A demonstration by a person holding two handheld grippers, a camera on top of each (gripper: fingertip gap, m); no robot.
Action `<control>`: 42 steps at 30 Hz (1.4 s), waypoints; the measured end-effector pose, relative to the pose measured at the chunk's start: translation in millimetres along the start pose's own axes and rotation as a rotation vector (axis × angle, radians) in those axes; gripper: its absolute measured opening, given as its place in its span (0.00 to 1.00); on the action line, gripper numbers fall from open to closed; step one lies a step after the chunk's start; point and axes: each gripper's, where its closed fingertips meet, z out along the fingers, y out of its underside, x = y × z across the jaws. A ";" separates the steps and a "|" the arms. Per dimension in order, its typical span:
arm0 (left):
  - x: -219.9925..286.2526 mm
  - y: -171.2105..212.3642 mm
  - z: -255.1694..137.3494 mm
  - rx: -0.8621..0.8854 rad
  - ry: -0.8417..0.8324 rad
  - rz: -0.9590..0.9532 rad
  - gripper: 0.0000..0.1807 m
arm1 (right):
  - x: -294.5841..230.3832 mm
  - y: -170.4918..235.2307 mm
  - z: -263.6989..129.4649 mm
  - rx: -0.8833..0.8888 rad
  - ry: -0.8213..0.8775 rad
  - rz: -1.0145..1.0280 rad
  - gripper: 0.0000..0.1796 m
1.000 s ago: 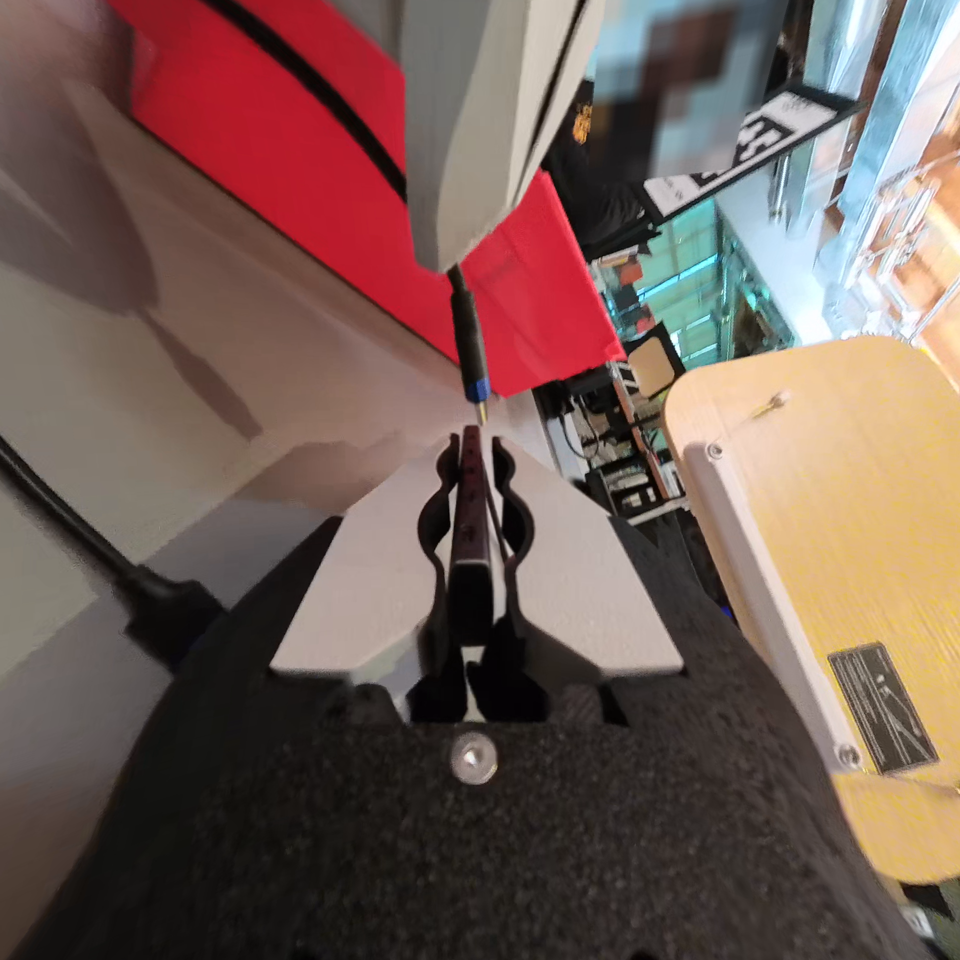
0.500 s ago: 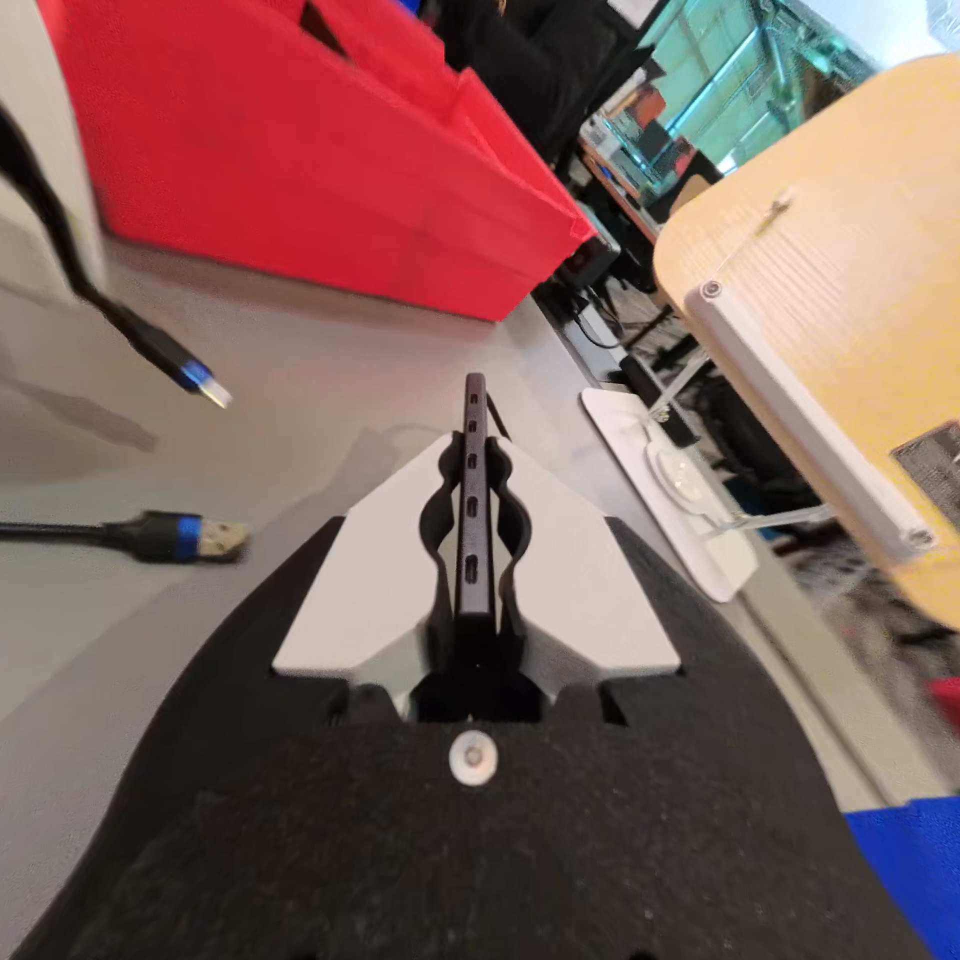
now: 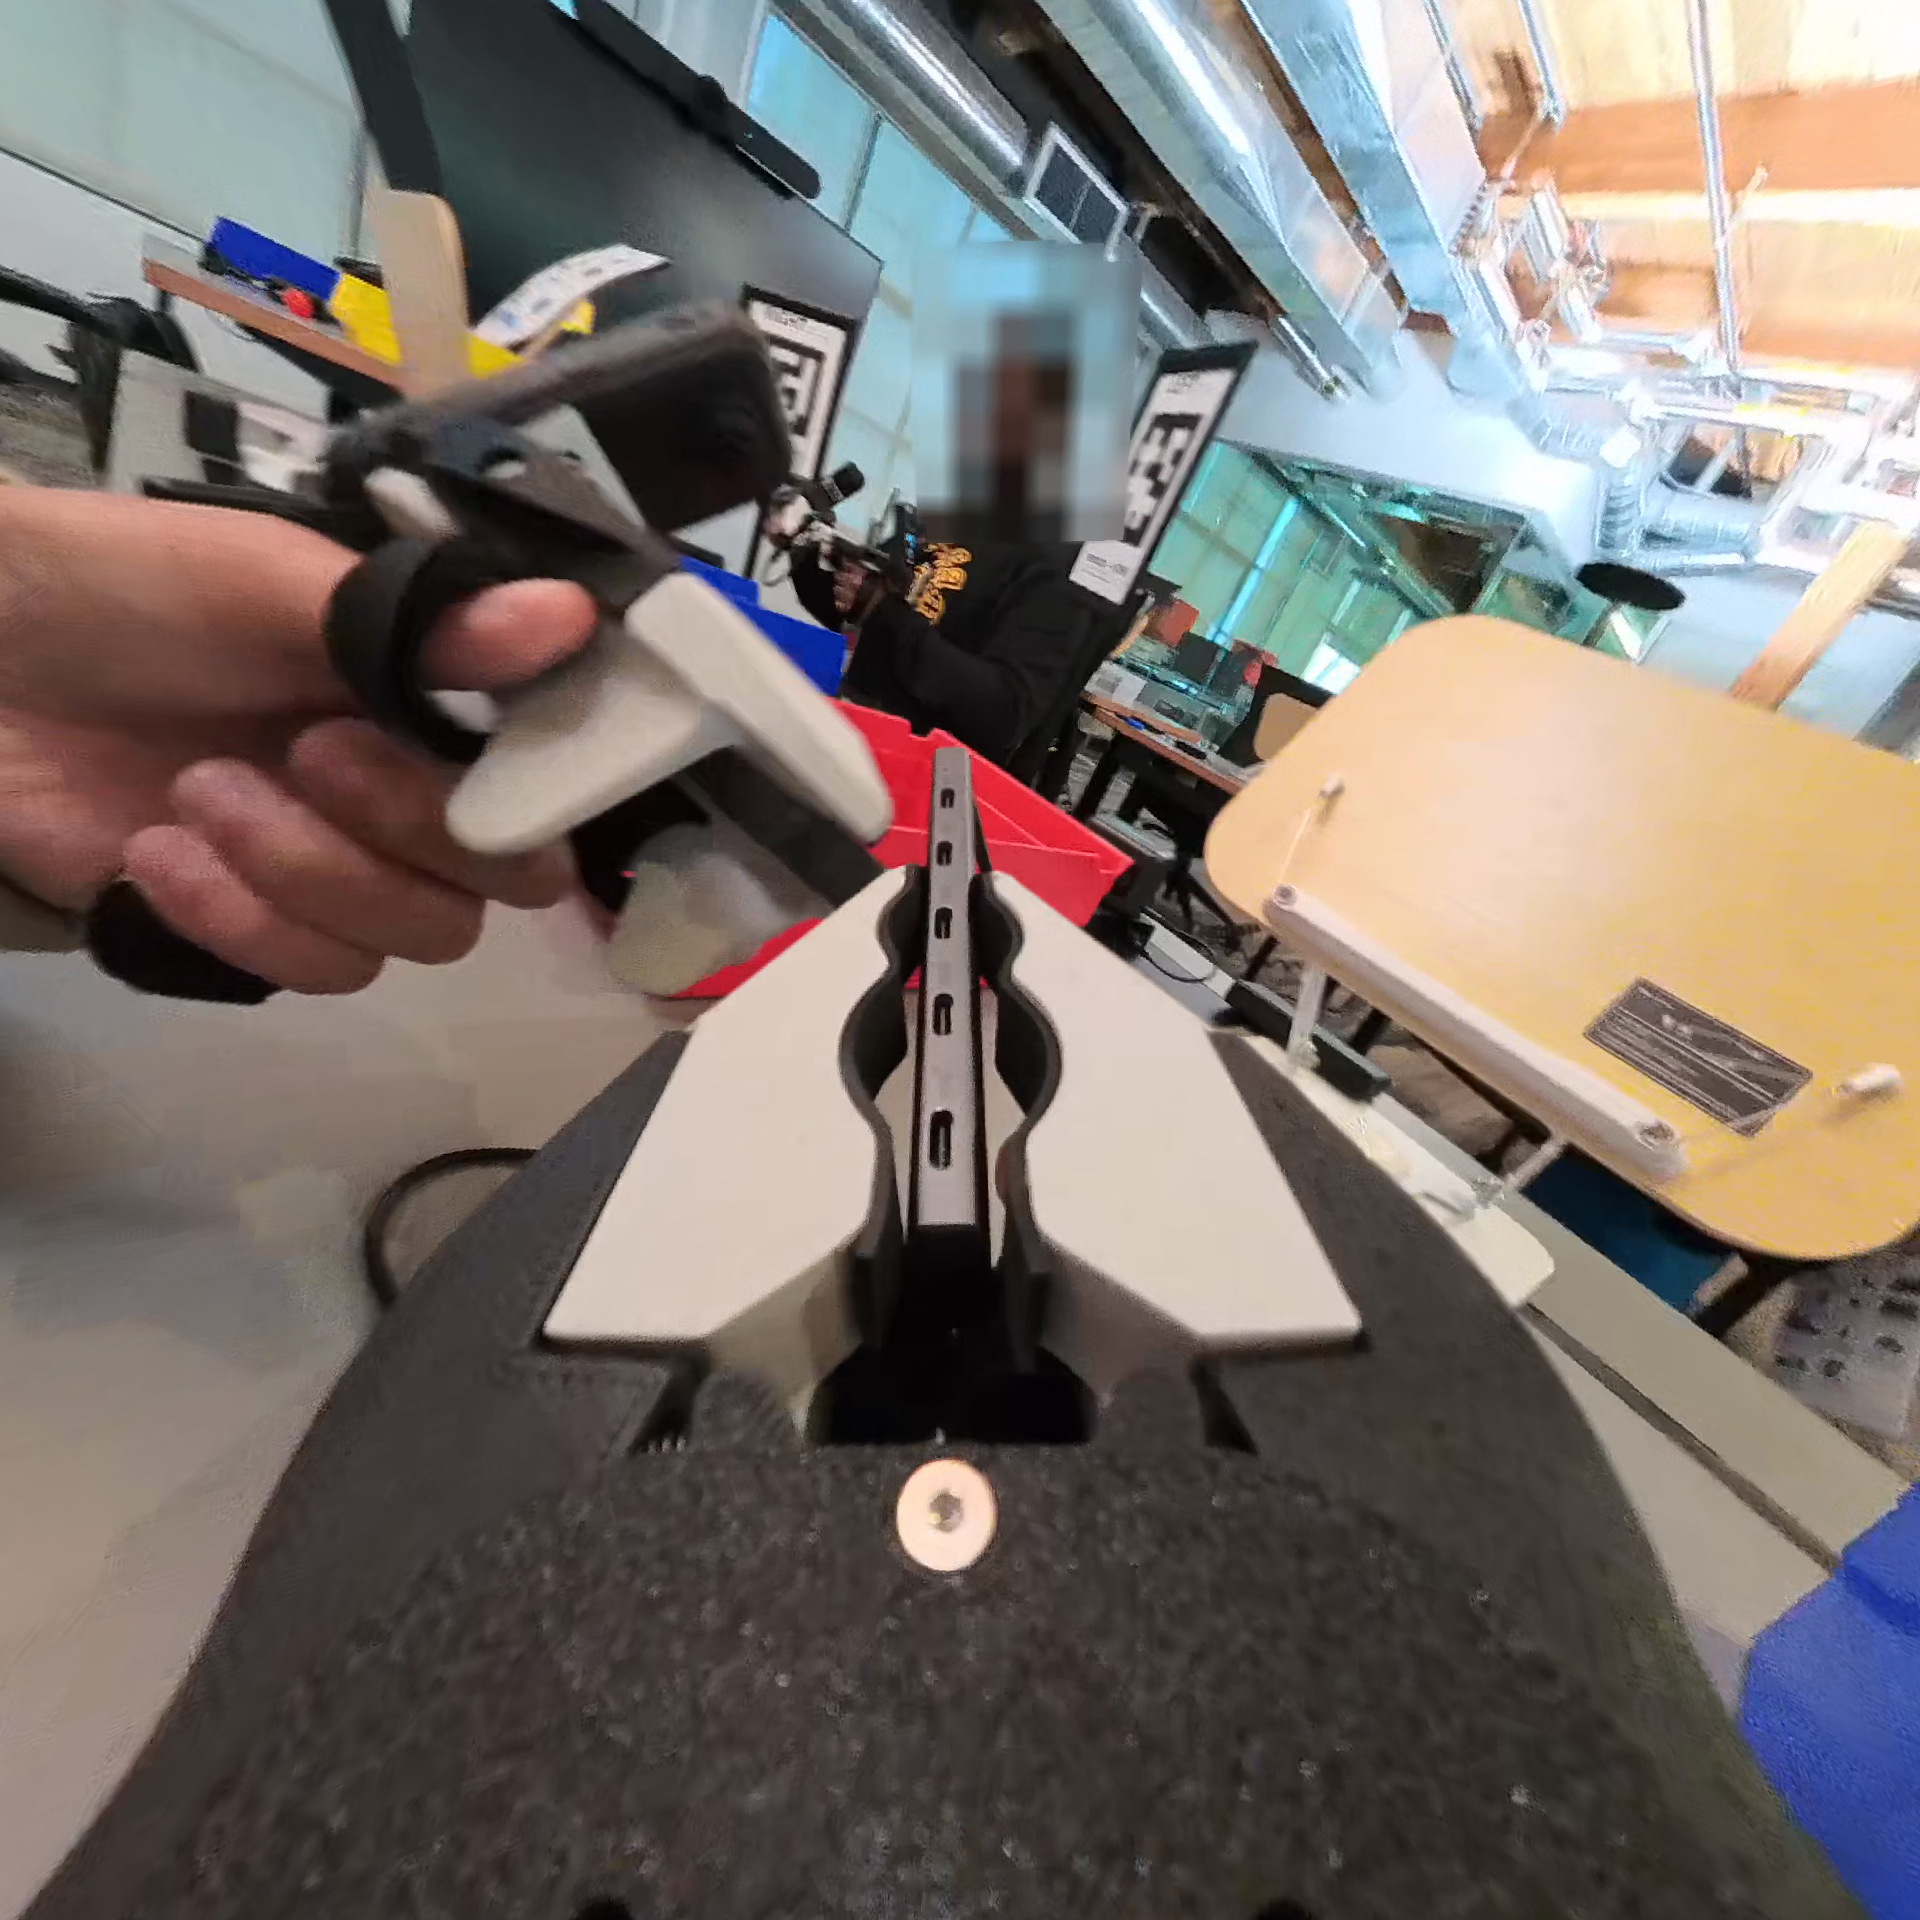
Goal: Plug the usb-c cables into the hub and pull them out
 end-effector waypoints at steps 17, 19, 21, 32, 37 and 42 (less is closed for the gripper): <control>12.0 -4.5 -4.7 0.107 0.339 -0.368 0.12 | -16.4 -9.8 -5.1 0.081 -0.015 -0.169 0.05; 16.3 -3.9 -4.3 0.101 0.369 -0.367 0.12 | -16.8 -12.4 -7.6 0.111 -0.020 -0.179 0.05; 23.4 -4.1 -5.2 0.086 0.422 -0.381 0.15 | -17.6 -18.2 -10.3 0.145 -0.033 -0.170 0.05; -37.6 20.2 -11.1 -0.147 -0.175 0.262 0.16 | 36.7 9.7 -13.8 0.082 0.093 -0.205 0.05; -110.0 50.6 -28.2 -0.446 -0.603 0.511 0.13 | 63.2 76.4 -7.1 -0.086 0.100 -0.302 0.05; -130.9 72.2 -29.4 -0.540 -0.630 0.418 0.13 | 42.0 112.8 8.1 -0.213 -0.025 -0.422 0.05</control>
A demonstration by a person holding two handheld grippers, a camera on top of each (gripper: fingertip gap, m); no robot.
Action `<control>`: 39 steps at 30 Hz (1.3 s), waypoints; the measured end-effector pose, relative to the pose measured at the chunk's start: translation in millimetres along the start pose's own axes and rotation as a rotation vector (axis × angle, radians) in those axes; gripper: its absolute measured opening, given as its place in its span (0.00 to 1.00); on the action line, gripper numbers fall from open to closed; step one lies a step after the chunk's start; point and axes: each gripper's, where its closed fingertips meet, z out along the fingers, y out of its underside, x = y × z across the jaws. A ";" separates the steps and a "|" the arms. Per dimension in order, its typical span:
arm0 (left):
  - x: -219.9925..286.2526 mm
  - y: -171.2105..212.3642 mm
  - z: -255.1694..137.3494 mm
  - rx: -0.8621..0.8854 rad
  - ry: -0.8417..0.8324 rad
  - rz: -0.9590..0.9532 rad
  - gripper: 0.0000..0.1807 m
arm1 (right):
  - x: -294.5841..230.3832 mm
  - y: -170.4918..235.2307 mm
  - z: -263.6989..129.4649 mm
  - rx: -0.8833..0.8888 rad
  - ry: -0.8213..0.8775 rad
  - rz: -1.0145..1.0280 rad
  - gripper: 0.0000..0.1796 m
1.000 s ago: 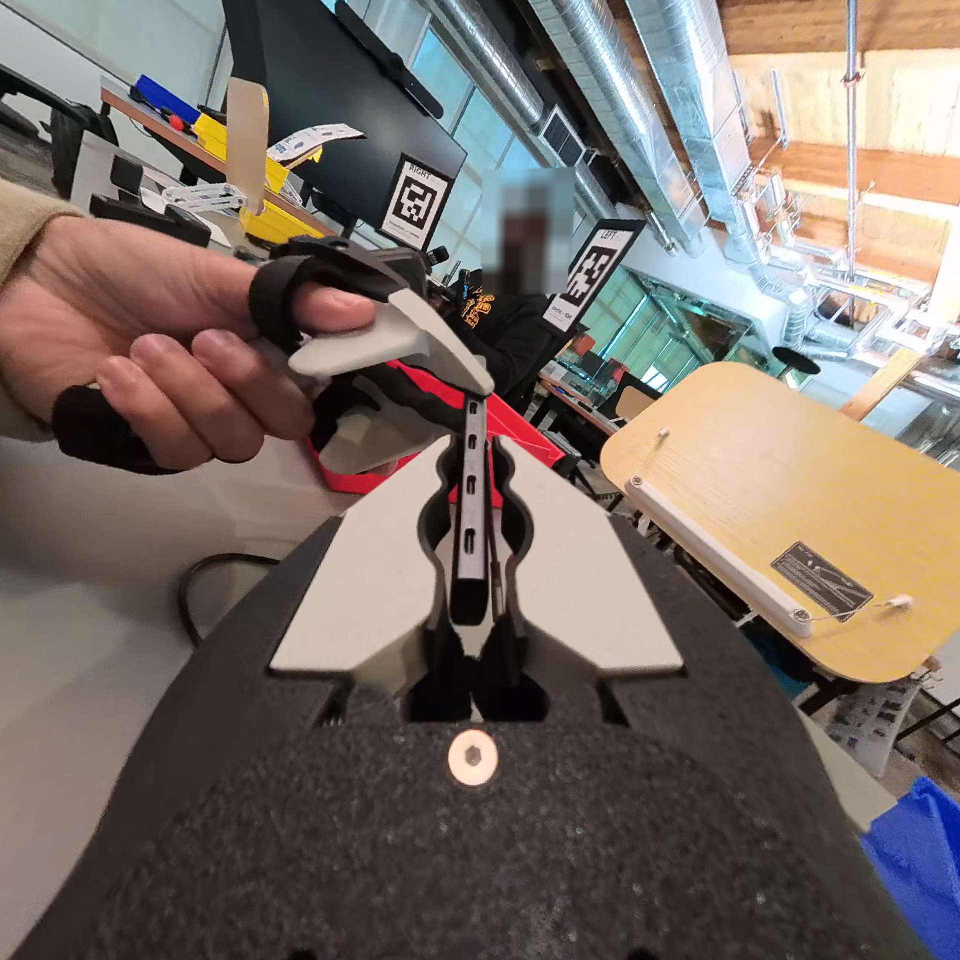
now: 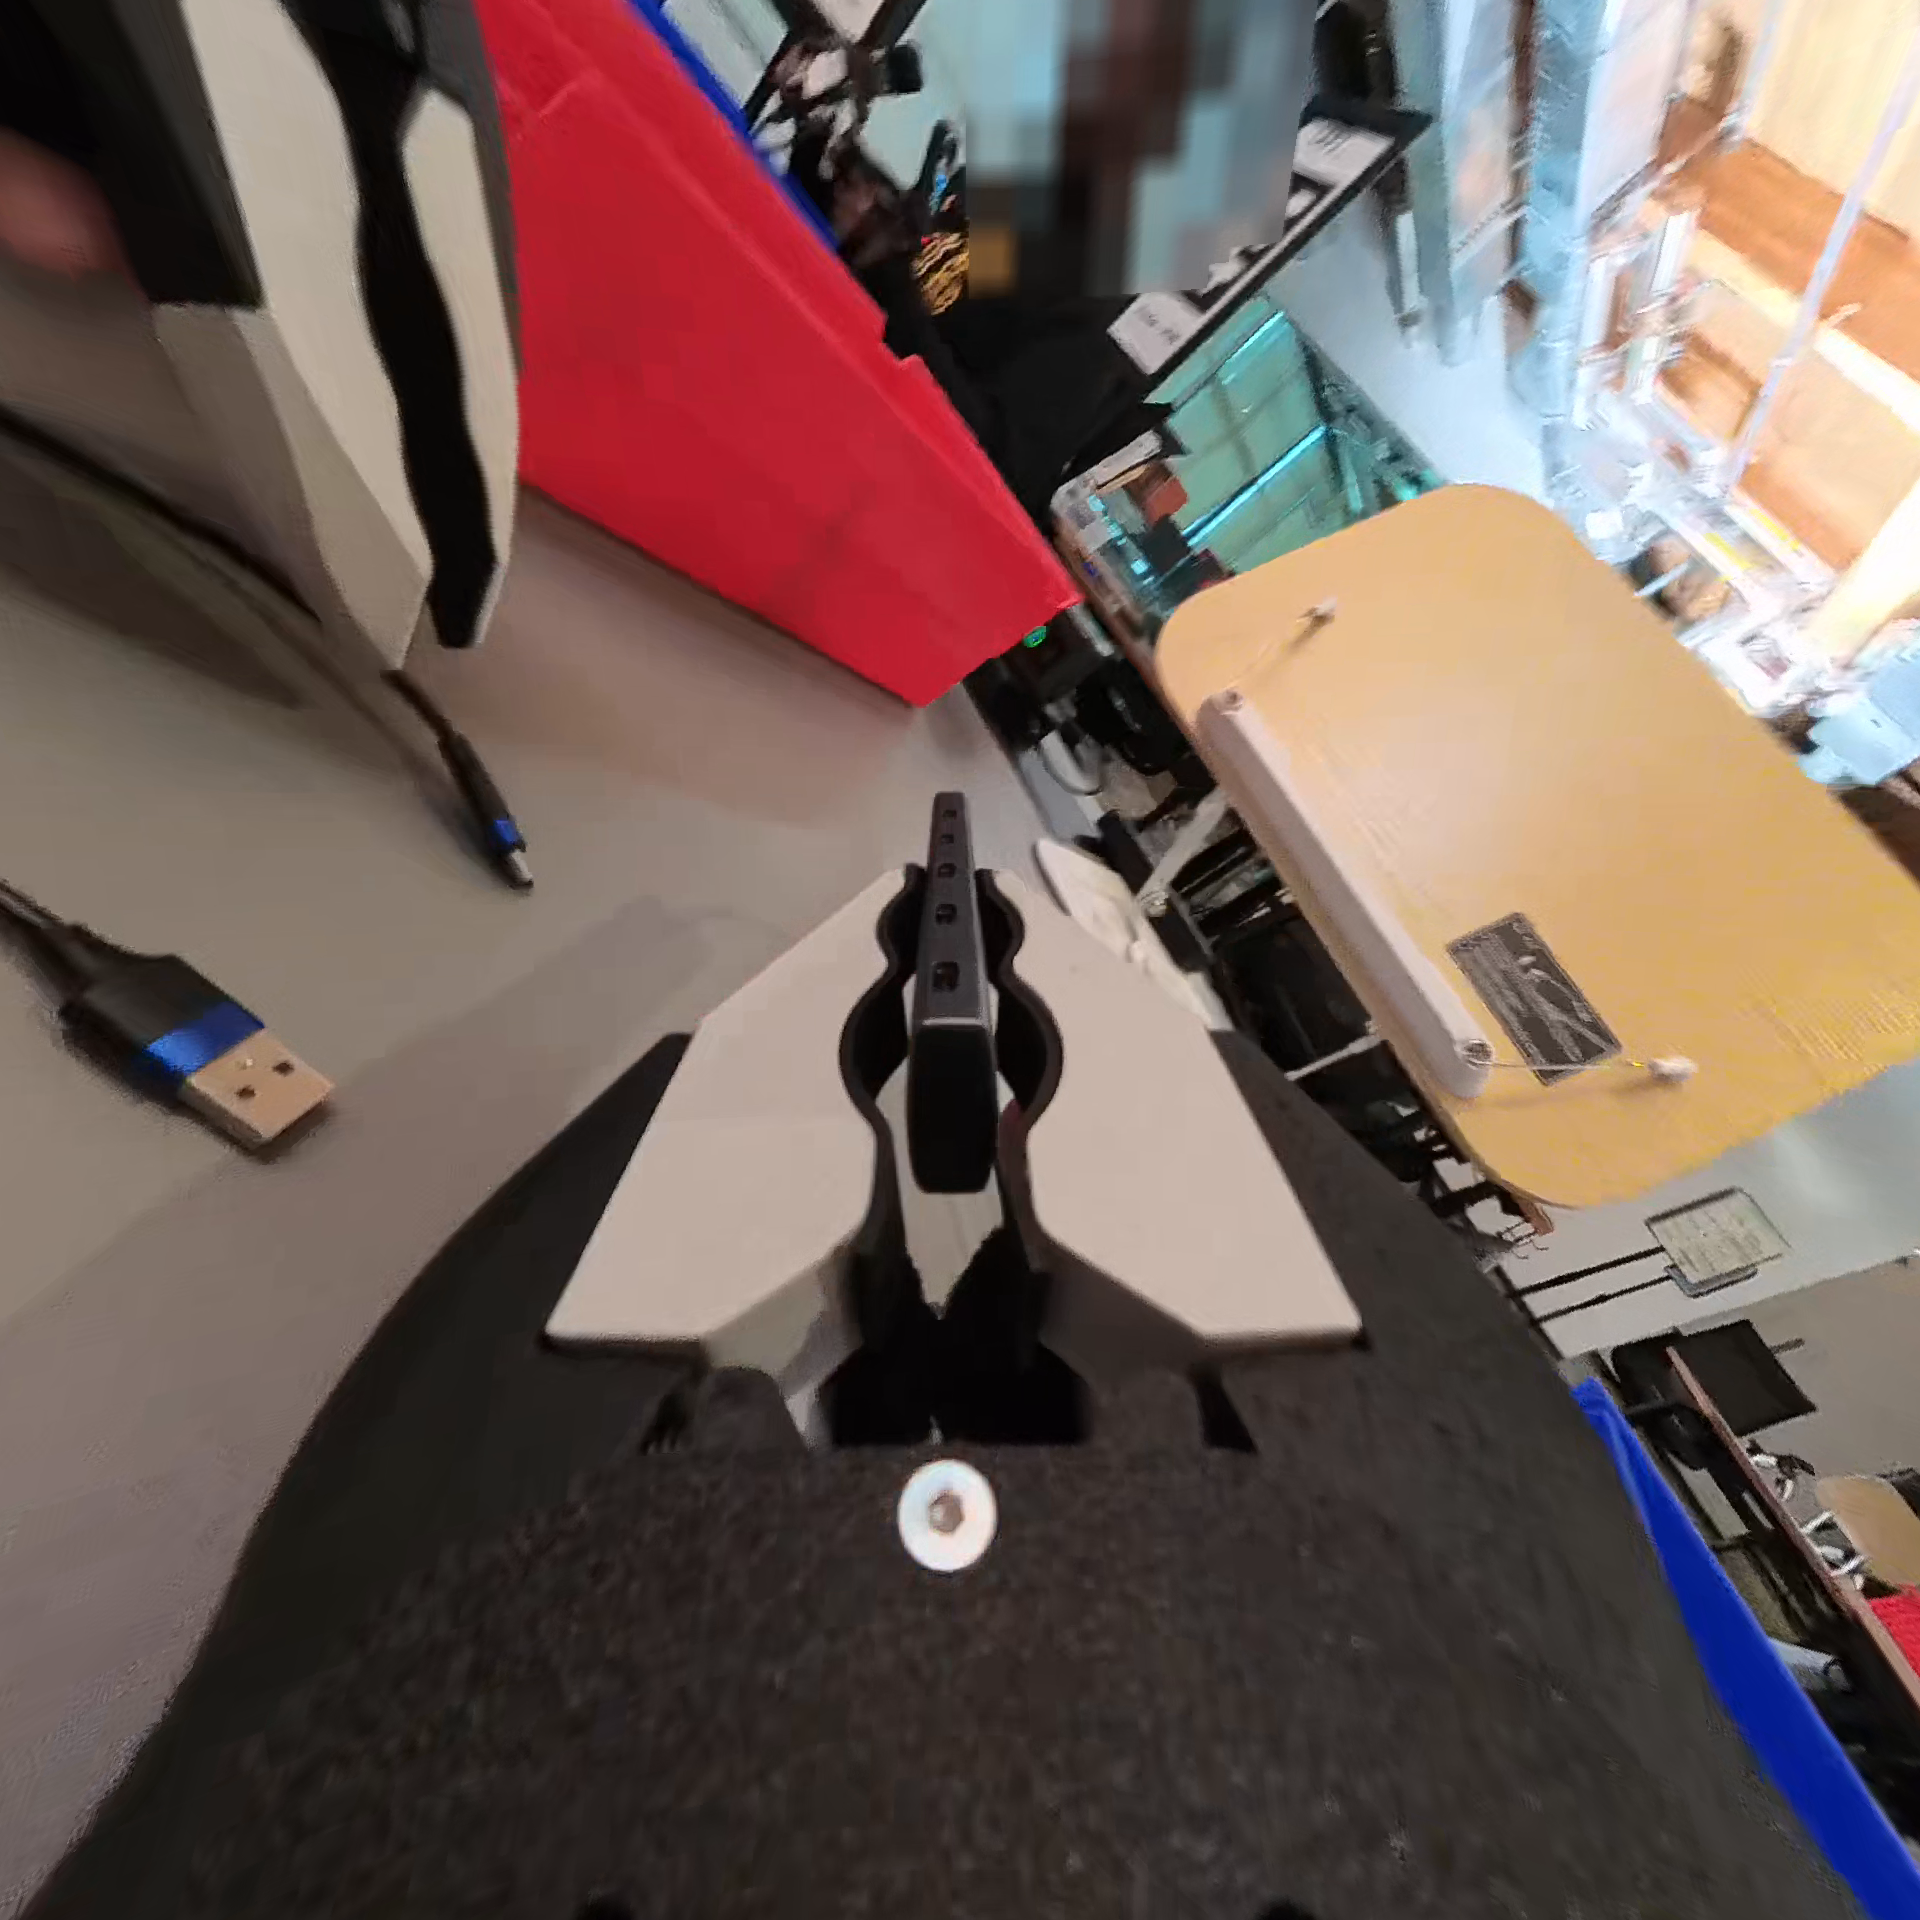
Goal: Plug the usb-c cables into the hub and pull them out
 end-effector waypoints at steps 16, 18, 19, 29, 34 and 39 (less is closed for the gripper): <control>25.9 -30.1 -18.9 0.060 -0.180 0.384 0.02 | -45.3 10.6 17.1 -0.103 -0.131 -0.181 0.05; 28.2 -27.0 -16.4 0.040 -0.172 0.388 0.02 | -47.4 10.8 18.3 -0.109 -0.128 -0.204 0.05; 29.2 -27.1 -15.9 0.040 -0.166 0.387 0.02 | -49.0 10.7 18.7 -0.109 -0.133 -0.209 0.05; 23.0 -19.5 -9.4 -0.013 -0.166 0.369 0.02 | -56.6 8.5 18.9 -0.103 -0.145 -0.246 0.05; 20.3 -17.7 -8.7 -0.027 -0.182 0.362 0.01 | -58.3 9.1 19.4 -0.111 -0.141 -0.267 0.05; 23.8 -18.2 -8.7 -0.021 -0.189 0.408 0.01 | -57.8 10.1 19.5 -0.122 -0.136 -0.265 0.05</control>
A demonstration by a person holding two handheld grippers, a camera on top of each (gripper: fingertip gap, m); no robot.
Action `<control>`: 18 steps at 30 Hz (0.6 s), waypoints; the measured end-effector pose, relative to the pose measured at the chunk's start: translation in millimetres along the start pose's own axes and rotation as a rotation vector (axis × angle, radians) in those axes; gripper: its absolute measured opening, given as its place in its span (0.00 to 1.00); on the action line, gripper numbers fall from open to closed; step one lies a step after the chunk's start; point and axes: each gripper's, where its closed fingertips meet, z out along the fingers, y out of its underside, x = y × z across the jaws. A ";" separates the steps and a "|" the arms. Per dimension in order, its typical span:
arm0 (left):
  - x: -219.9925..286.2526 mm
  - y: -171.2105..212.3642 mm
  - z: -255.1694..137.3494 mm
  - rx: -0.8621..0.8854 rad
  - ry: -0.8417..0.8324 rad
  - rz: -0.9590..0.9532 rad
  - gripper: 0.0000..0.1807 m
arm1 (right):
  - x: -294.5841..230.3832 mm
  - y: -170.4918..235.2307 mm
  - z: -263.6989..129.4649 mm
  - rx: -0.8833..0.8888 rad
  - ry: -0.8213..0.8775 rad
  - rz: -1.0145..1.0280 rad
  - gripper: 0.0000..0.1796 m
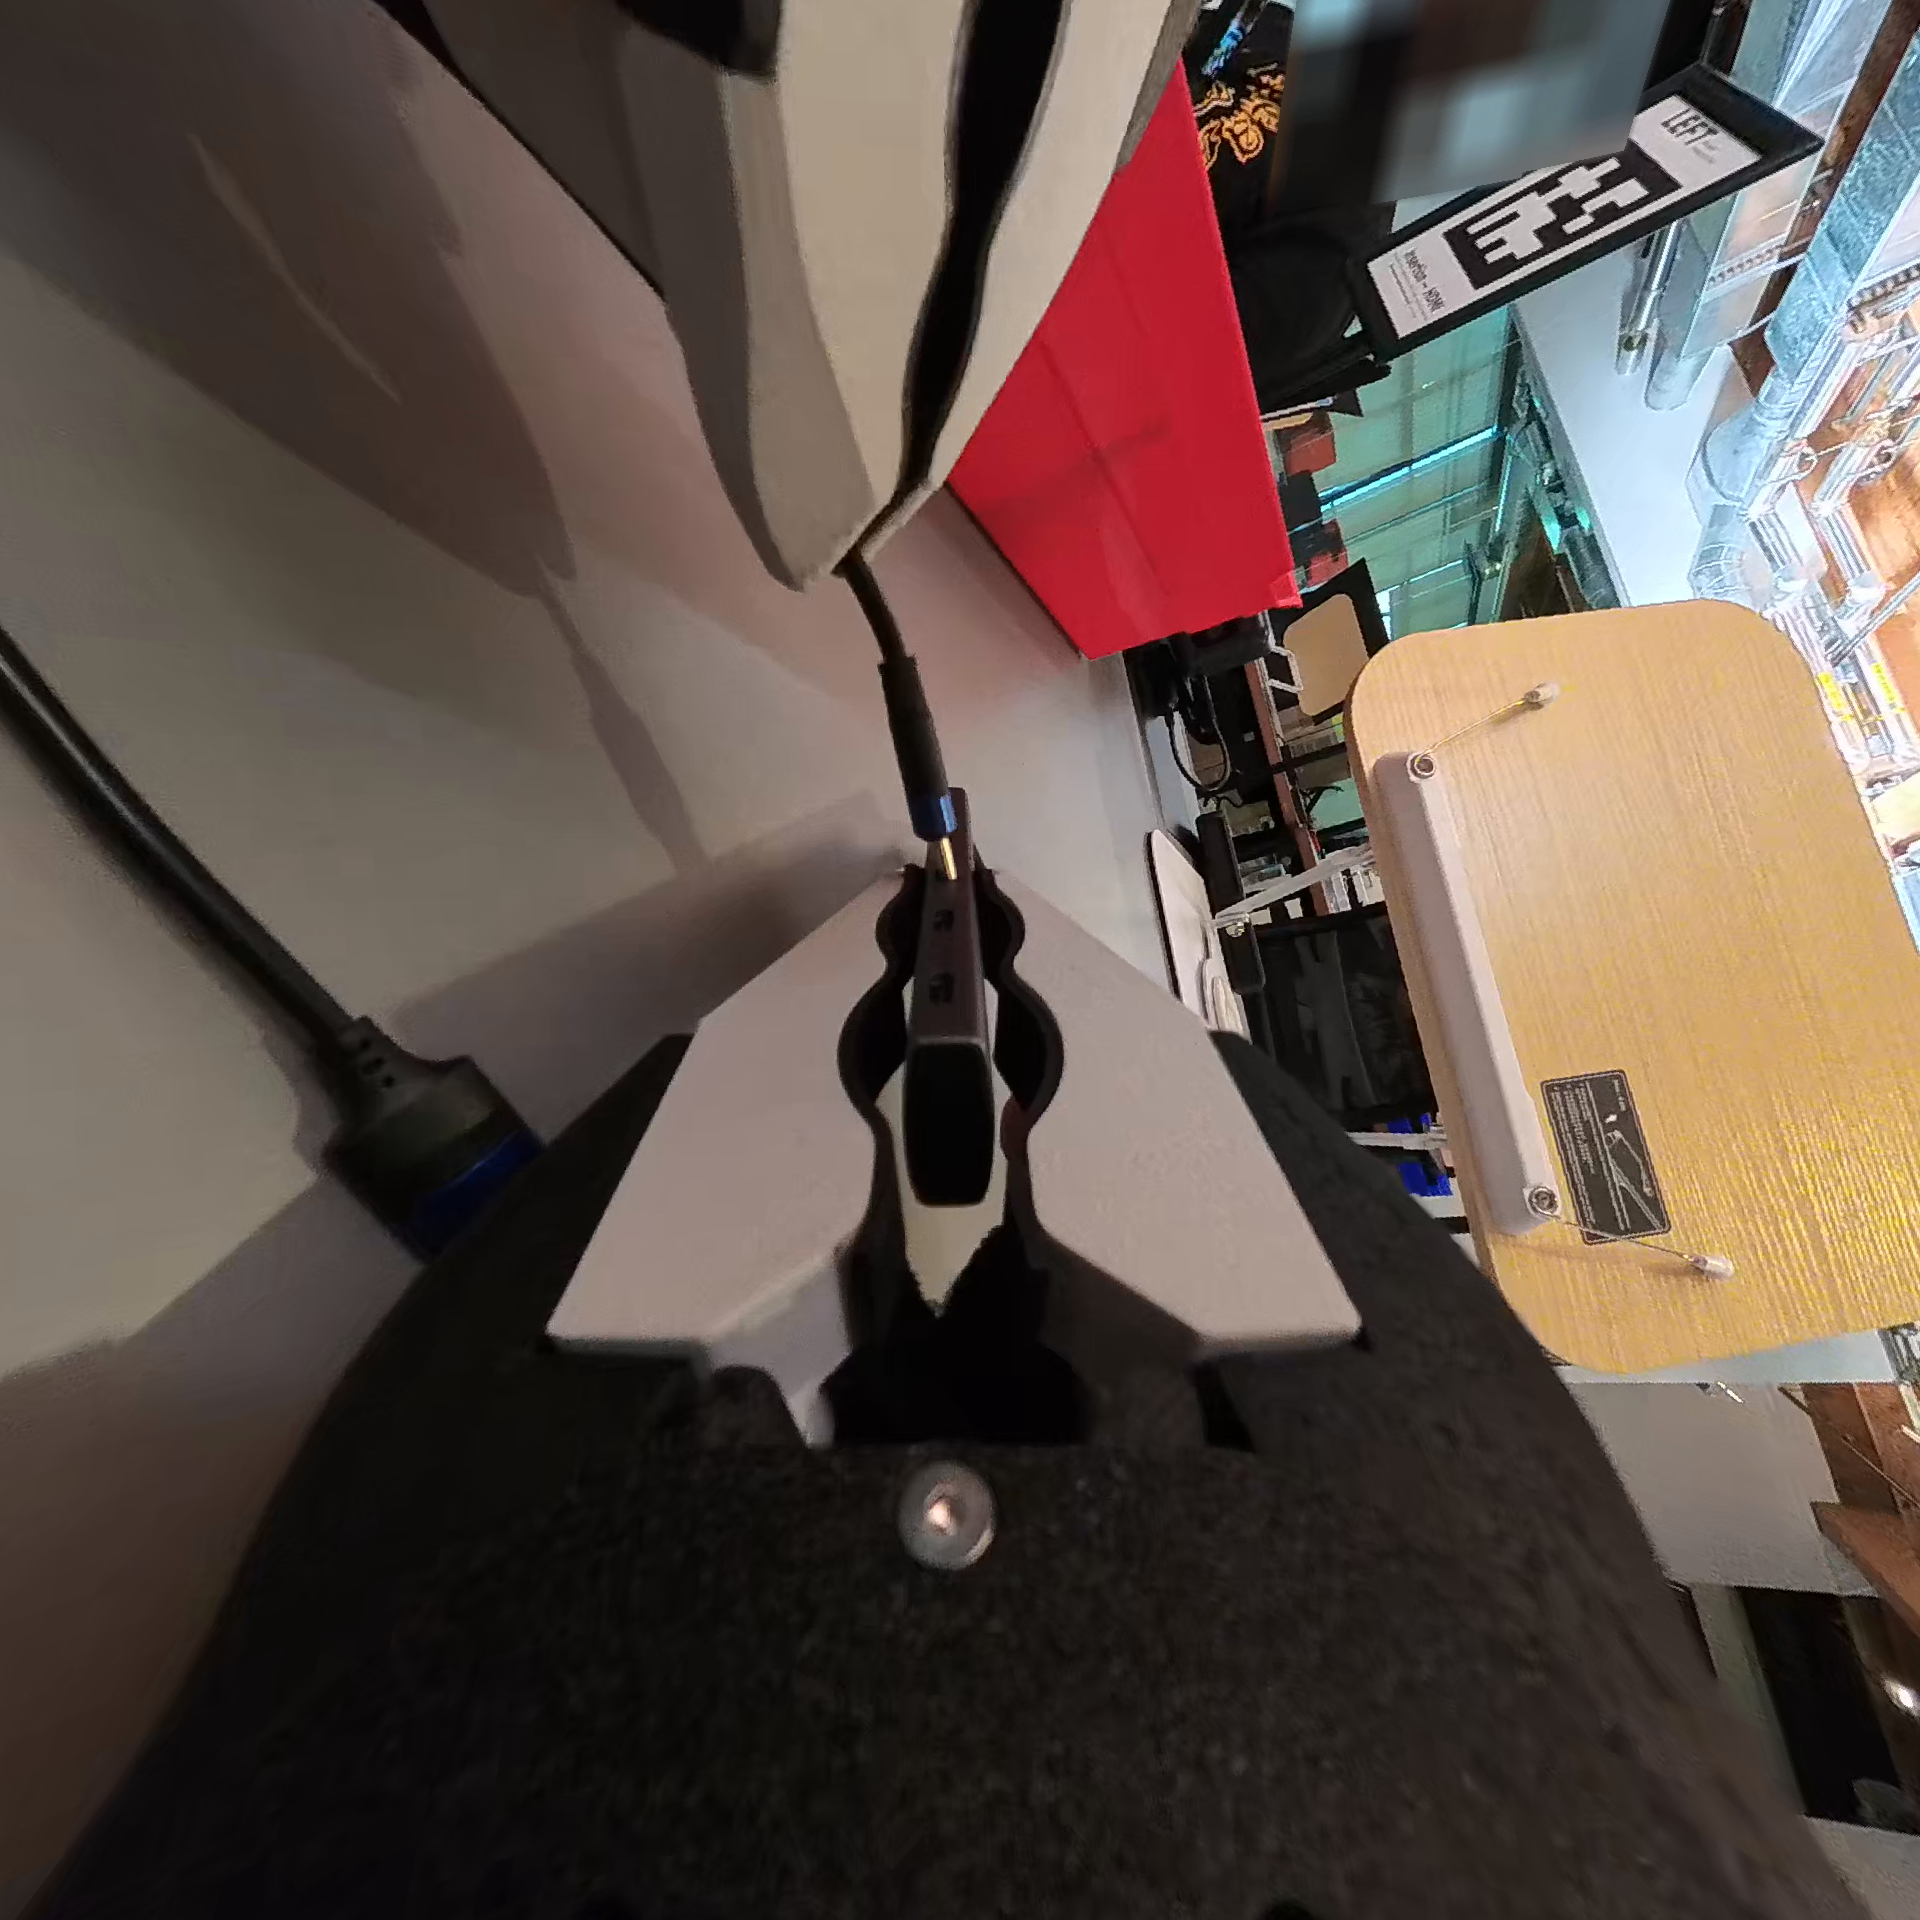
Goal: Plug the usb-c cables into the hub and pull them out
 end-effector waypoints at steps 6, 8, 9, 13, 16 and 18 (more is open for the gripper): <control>-3.5 0.7 -1.1 -0.022 -0.076 0.133 0.01 | -3.3 -3.6 -0.8 0.022 -0.020 0.004 0.05; -4.3 2.3 -0.7 -0.039 -0.097 0.168 0.01 | -4.3 -3.8 -0.4 0.016 -0.019 -0.007 0.05; -3.7 1.8 -0.6 -0.036 -0.096 0.168 0.01 | -3.9 -3.8 -0.5 0.015 -0.017 -0.007 0.05; -2.9 -7.0 -4.1 0.052 -0.036 0.035 0.01 | 1.2 -5.1 -2.6 0.022 0.010 -0.005 0.05; -1.2 -15.7 -6.0 0.151 0.062 -0.121 0.02 | 1.9 -11.2 -4.9 0.047 0.014 0.005 0.05; 5.9 -20.8 -4.8 0.192 0.143 -0.201 0.02 | 0.0 -17.2 -4.6 0.047 0.023 -0.009 0.05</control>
